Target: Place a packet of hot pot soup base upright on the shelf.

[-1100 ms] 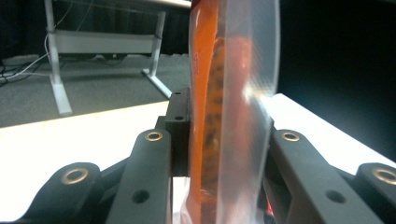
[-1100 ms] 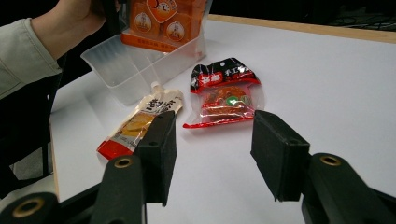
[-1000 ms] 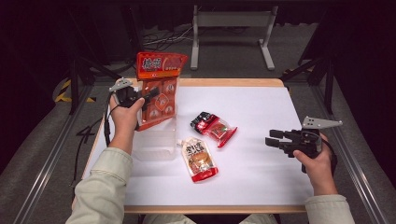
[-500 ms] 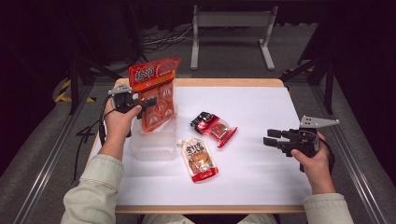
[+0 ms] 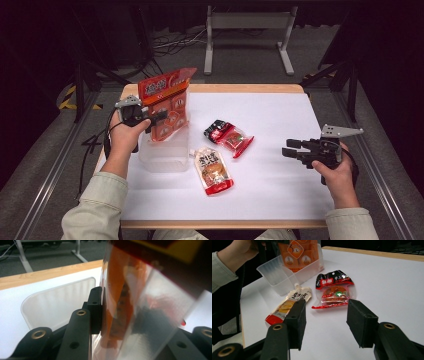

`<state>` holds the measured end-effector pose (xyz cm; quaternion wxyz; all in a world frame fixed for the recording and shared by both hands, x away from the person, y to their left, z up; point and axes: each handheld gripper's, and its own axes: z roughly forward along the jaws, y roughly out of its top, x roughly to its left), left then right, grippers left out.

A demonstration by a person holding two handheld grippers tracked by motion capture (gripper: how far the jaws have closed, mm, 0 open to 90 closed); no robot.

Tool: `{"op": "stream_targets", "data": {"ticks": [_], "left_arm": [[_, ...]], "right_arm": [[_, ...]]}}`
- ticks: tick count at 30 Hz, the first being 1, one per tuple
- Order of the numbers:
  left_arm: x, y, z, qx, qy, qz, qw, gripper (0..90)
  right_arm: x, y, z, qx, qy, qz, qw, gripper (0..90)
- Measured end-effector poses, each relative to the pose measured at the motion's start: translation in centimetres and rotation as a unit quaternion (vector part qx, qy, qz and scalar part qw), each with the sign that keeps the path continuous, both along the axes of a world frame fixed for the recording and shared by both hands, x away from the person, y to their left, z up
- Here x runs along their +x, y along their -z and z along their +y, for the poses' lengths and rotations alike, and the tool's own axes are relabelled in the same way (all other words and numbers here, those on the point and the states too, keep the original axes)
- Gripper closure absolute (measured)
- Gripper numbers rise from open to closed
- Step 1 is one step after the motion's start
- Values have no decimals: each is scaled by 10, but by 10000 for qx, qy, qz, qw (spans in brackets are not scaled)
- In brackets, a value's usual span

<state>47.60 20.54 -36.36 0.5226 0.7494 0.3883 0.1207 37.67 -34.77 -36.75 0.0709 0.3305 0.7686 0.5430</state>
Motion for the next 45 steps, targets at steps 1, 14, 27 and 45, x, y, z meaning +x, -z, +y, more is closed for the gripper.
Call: {"op": "stream_targets", "data": {"ticks": [1, 14, 27, 45], "left_arm": [[-1, -1, 0, 64, 11, 24, 10000, 691], [-7, 6, 3, 293, 68, 247, 9992, 702], [-15, 24, 18, -20, -66, 245, 9997, 703], [-30, 10, 26, 53, -912, -100, 9958, 190]], "right_arm": [[0, 0, 0, -4, 2, 0, 10000, 501], [-2, 0, -1, -2, 8, 9, 10000, 501], [-1, 2, 1, -35, -29, 53, 10000, 500], [2, 1, 8, -137, -1, 25, 9999, 500]]}}
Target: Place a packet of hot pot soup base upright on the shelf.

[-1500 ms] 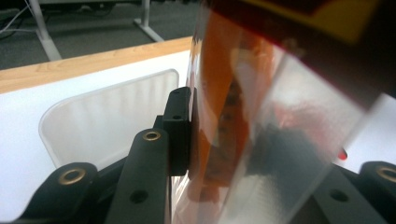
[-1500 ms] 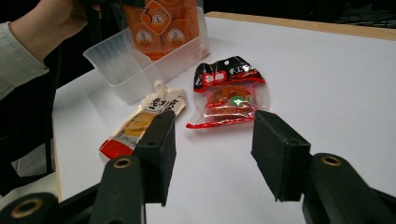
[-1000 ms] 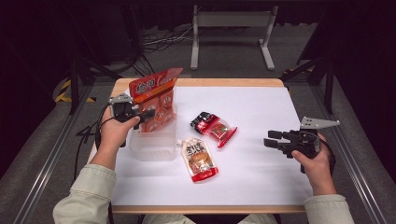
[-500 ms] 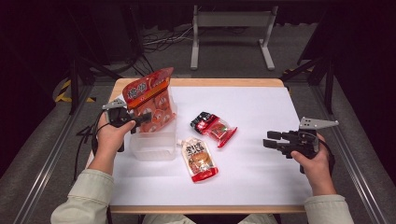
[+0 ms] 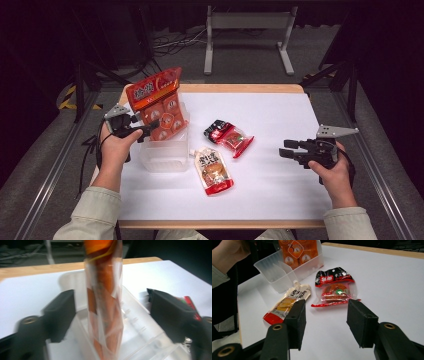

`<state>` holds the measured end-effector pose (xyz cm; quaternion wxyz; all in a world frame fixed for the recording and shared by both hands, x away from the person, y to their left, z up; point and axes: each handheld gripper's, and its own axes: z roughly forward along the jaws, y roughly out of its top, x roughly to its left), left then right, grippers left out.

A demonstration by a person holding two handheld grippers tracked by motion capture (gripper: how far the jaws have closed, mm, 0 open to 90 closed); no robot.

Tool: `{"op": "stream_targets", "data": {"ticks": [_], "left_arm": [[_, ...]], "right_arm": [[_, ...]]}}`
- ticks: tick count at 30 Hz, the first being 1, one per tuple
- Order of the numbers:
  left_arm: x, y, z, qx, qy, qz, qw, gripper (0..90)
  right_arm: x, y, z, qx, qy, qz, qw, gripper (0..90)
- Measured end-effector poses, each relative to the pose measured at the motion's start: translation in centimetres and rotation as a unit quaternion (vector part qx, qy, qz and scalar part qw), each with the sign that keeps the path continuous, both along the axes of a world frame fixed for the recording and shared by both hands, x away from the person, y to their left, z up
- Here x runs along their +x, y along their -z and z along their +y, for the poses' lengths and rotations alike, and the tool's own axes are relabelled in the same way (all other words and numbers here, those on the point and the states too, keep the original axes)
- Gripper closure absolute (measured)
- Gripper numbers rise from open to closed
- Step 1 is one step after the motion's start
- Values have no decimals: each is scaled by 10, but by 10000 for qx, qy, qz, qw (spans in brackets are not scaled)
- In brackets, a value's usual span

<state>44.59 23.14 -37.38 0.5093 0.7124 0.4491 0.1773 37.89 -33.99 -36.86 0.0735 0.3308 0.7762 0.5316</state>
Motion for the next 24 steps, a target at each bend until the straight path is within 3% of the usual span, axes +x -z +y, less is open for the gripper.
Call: {"op": "stream_targets", "data": {"ticks": [4, 7, 13, 16, 19, 24], "left_arm": [[-13, -7, 8, 92, -150, -159, 9997, 108], [-24, -9, 15, 3, -132, -203, 9997, 93], [-46, -14, 16, 157, 163, -290, 9993, 99], [-53, -13, 16, 52, 203, -319, 9993, 96], [-58, -13, 13, 128, 341, -289, 9989, 90], [-68, -17, 9, -37, 553, -312, 9980, 87]], "right_arm": [[1, -2, 0, -98, 106, -36, 9999, 498], [2, -2, -2, -135, 186, -33, 9997, 498], [6, -6, -1, -236, 248, -52, 9994, 497], [8, -8, 2, -290, 227, -50, 9993, 495], [11, -12, 8, -384, 167, -69, 9991, 487], [18, -16, 17, -489, 132, -127, 9986, 475]]}}
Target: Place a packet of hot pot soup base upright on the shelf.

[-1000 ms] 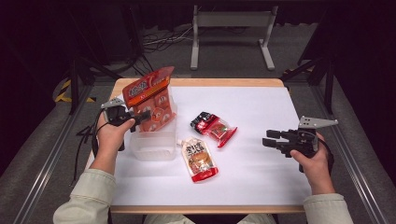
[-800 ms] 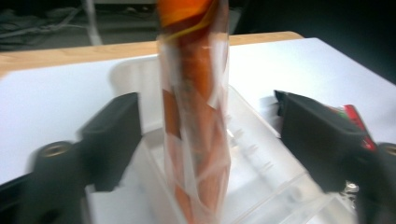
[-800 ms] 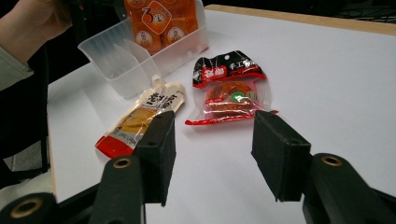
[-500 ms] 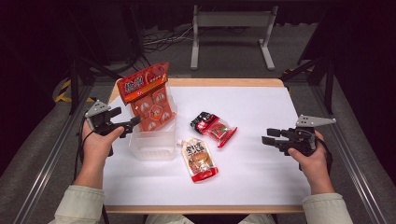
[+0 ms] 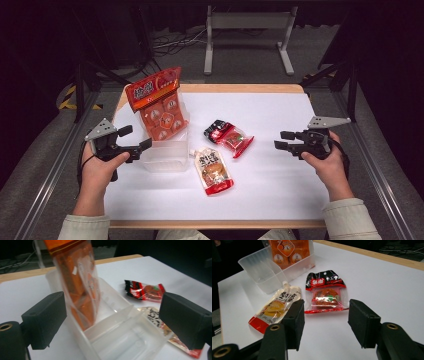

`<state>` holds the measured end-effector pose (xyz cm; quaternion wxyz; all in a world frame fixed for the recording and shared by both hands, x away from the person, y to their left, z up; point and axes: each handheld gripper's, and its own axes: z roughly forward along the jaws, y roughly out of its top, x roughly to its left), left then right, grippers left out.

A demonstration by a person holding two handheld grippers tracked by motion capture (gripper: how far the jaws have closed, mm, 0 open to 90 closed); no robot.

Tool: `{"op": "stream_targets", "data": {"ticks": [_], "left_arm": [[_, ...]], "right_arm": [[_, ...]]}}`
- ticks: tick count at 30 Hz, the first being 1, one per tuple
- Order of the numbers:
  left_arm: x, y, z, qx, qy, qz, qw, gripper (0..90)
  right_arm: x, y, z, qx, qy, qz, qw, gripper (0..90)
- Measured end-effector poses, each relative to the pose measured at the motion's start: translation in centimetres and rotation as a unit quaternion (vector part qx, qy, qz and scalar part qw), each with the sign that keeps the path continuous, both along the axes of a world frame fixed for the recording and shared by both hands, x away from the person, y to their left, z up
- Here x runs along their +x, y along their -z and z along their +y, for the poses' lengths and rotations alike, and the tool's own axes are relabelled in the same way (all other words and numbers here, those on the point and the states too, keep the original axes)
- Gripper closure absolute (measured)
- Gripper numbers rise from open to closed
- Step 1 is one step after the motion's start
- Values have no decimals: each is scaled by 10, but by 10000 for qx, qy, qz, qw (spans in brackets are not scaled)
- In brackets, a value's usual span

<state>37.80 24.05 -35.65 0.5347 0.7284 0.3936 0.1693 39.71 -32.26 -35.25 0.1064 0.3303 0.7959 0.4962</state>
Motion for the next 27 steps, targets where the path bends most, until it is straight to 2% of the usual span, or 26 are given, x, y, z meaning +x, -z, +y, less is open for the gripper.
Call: {"op": "stream_targets", "data": {"ticks": [6, 12, 16, 19, 27], "left_arm": [[-3, 0, 0, -4, 48, -23, 10000, 87], [-5, 4, 11, -91, -68, 36, 9999, 87], [-5, 4, 15, -124, -125, 12, 9998, 87], [-5, 5, 14, -108, -67, 11, 9999, 87], [-9, 4, 16, -69, -46, -19, 10000, 86]], "right_arm": [[13, -12, 18, -133, -129, -21, 9998, 477], [29, -21, 35, -219, -282, 22, 9994, 478], [40, -23, 47, -280, -364, 18, 9989, 478], [45, -23, 52, -273, -394, 16, 9989, 478], [60, -18, 64, -284, -357, 39, 9990, 479]]}}
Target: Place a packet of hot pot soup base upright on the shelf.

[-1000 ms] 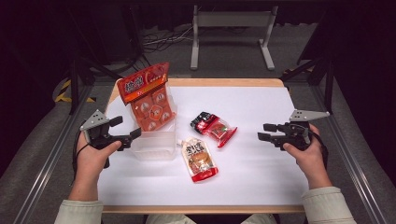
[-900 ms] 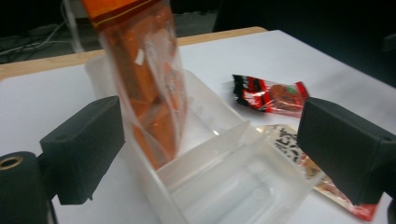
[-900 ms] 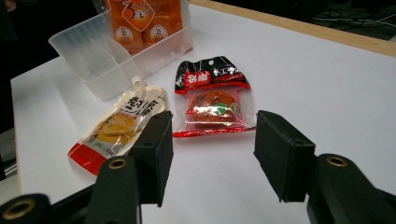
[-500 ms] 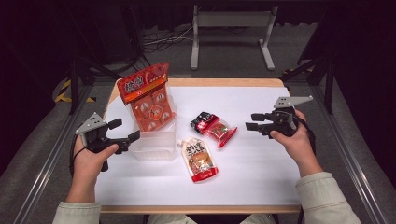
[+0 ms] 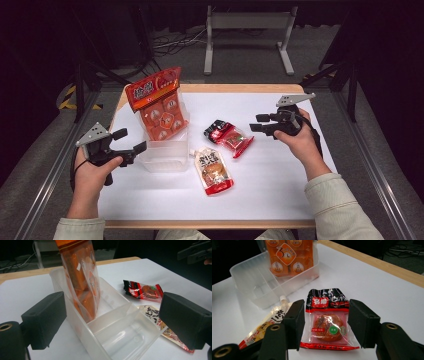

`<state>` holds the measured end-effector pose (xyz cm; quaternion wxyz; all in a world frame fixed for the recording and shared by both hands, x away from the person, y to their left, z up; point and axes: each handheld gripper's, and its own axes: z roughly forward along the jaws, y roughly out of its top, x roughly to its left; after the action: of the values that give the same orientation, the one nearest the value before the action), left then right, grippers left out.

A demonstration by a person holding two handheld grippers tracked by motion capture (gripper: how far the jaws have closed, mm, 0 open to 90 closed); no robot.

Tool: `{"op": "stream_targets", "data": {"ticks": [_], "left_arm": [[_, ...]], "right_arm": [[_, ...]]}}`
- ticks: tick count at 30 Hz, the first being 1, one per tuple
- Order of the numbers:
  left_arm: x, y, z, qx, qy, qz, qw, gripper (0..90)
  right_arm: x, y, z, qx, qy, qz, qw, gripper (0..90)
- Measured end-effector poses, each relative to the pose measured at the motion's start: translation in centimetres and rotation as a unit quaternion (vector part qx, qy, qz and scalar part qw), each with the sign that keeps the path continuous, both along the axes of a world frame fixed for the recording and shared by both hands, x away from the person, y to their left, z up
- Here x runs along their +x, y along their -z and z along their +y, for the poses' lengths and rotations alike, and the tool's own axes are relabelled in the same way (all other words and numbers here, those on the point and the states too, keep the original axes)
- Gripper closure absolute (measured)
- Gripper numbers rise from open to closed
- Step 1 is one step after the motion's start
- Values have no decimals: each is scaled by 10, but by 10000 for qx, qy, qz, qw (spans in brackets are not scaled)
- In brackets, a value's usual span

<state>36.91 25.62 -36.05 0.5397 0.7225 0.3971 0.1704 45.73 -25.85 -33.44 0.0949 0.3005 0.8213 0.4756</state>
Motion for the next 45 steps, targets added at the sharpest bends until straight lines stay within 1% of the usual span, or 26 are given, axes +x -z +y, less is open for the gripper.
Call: {"op": "stream_targets", "data": {"ticks": [4, 7, 9, 11, 12, 15, 19, 20, 23, 25, 27, 28, 30, 32, 34, 36, 37, 40, 42, 44, 45], "left_arm": [[-3, 2, 1, 31, -7, 36, 10000, 86], [-4, 3, 2, 51, -50, 14, 10000, 86], [-4, 3, 2, 41, -46, -1, 10000, 86], [-4, 3, 2, -4, -35, -2, 10000, 86], [-3, 2, 2, -18, -32, 5, 10000, 86], [1, 0, 0, -20, 28, -61, 10000, 86], [8, 1, -3, -66, 34, -41, 10000, 86], [9, 2, -4, -44, 57, -43, 10000, 86], [10, 2, -7, -1, 107, -23, 9999, 86], [9, 1, -7, -47, 109, -32, 9999, 86], [8, -1, -7, -45, 120, -41, 9999, 86], [8, 0, -7, -42, 123, -56, 9999, 86], [7, 0, -6, -24, 117, -28, 9999, 86], [5, 1, -3, -24, 90, -47, 9999, 86], [2, 0, -1, -43, 62, -30, 10000, 86], [0, -1, 2, -52, 25, -76, 10000, 86], [-1, -1, 2, -66, 11, -77, 9999, 86], [-6, -1, 5, -45, -18, -88, 9999, 86], [-9, -2, 6, -48, -24, -85, 9999, 86], [-13, -1, 7, -33, -27, -73, 10000, 86], [-14, -1, 8, -41, -28, -76, 10000, 86]], "right_arm": [[12, 6, 4, -39, 43, 118, 9999, 477], [20, 9, 7, -73, 85, 196, 9997, 476], [25, 10, 11, -67, 121, 237, 9996, 469], [31, 13, 15, -133, 134, 259, 9995, 464], [34, 15, 17, -126, 157, 268, 9994, 462], [43, 22, 23, -199, 285, 318, 9989, 457], [51, 29, 28, -271, 377, 411, 9981, 450], [53, 31, 29, -306, 406, 448, 9977, 444], [59, 36, 34, -419, 416, 514, 9969, 435], [62, 39, 37, -395, 404, 559, 9968, 433], [66, 39, 41, -355, 392, 613, 9967, 425], [68, 40, 43, -324, 377, 606, 9969, 420], [71, 40, 47, -360, 341, 651, 9967, 417], [75, 40, 52, -410, 304, 683, 9964, 415], [78, 41, 56, -419, 269, 703, 9963, 412], [80, 42, 59, -387, 237, 678, 9967, 412], [80, 42, 62, -397, 236, 709, 9964, 411], [84, 44, 67, -473, 199, 787, 9956, 401], [87, 45, 69, -500, 238, 741, 9957, 387], [90, 46, 70, -536, 268, 743, 9954, 372], [93, 47, 71, -621, 288, 723, 9950, 372]]}}
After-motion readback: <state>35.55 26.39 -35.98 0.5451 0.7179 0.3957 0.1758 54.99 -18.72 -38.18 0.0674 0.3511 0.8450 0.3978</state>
